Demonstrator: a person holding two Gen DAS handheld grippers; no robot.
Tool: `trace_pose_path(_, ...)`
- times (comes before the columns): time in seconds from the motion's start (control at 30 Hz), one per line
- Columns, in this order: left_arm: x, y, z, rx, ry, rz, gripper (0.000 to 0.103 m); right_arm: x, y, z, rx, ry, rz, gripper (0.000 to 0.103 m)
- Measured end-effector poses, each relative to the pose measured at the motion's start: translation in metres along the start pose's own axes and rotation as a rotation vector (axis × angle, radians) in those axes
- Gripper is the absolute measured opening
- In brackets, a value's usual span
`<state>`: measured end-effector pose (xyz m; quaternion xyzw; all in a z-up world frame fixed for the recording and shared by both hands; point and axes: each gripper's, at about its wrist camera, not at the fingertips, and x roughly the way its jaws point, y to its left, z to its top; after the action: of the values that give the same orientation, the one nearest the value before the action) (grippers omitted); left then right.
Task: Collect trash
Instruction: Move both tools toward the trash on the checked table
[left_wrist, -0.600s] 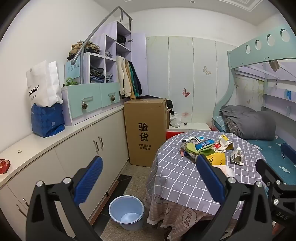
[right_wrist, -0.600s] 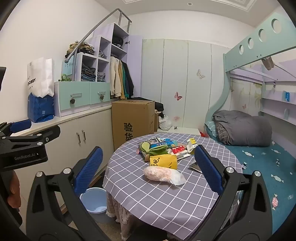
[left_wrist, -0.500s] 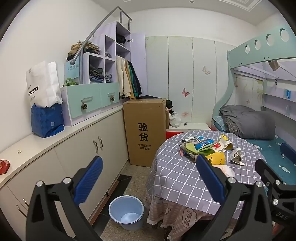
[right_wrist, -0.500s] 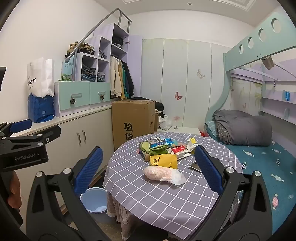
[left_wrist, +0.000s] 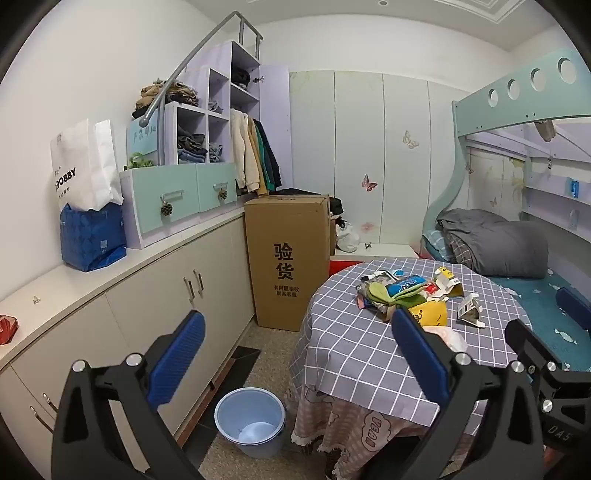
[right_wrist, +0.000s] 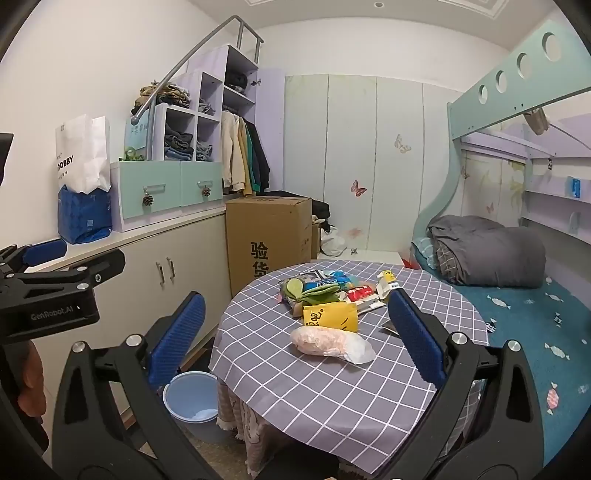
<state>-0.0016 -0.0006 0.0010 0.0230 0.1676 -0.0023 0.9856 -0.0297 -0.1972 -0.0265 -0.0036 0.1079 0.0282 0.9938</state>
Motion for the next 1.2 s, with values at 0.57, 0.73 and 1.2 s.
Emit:
trace_pose_path(0.57,0.002,-0.002,-0.003,0.001,0.0,-0.008,0.099,-0.001,0.003,-0.002,0.002,0.011,0.005,0.097)
trace_pose_path(0.73,0.002,-0.002,-0.003,0.002,0.002,-0.008,0.099,-0.001,0.004,-0.001,0.003,0.013,0.004,0.097)
trace_pose_path(1.2,0.006,-0.016,-0.013,0.008,0.003,-0.014,0.099,-0.002,0.008,-0.003,0.005,0.021,0.007,0.097)
